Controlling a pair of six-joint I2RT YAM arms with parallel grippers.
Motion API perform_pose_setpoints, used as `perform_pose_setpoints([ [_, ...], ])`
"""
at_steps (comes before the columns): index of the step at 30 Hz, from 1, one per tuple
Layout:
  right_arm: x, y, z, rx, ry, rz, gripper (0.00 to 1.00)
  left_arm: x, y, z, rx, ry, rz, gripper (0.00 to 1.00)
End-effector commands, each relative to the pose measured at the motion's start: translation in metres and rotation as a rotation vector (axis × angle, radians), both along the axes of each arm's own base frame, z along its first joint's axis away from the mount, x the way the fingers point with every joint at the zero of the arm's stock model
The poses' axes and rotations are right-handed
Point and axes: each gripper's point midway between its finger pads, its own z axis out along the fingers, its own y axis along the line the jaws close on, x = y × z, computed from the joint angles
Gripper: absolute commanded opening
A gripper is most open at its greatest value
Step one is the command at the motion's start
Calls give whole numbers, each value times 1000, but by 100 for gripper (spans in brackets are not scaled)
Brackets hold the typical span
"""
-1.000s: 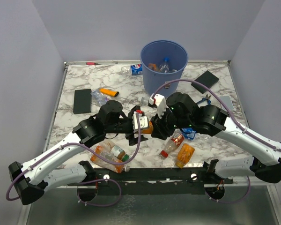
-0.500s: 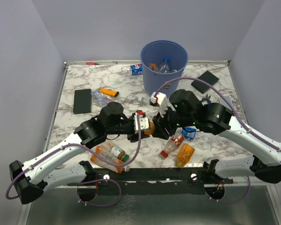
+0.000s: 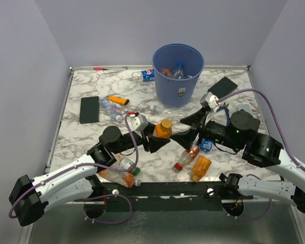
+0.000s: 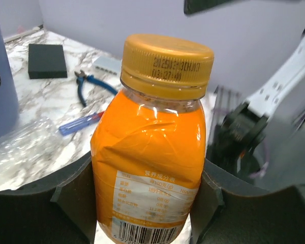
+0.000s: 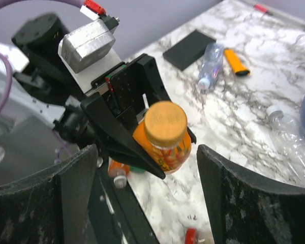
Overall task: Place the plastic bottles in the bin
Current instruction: Pick up the plastic bottle at the center of the board.
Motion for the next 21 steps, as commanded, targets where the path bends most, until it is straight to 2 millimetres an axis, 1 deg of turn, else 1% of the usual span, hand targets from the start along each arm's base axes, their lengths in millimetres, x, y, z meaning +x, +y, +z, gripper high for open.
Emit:
perform_pose_setpoints([
  [1,21,-2,35,285,-42,-143,82,0,4,73,-402,134,16,6],
  [4,26,0,38,355,-39,-166,83,-2,-1,78,-424,170,-15,6],
  [6,29,8,38,368,-31,-163,83,-3,-4,82,-424,169,-31,6],
  [7,31,12,35,361,-21,-163,83,-4,-4,83,-425,167,-34,5],
  [8,33,15,40,387,-24,-166,83,-4,-4,84,-425,166,-36,5],
  [12,40,24,50,436,-32,-174,83,-5,-4,83,-425,163,-37,3],
  [15,42,32,52,431,-33,-163,82,-5,-3,83,-426,163,-35,3],
  [18,44,41,50,396,-21,-148,78,-6,-2,82,-425,160,-35,2],
  [21,45,48,44,357,-11,-135,76,-6,-1,83,-427,155,-31,2],
])
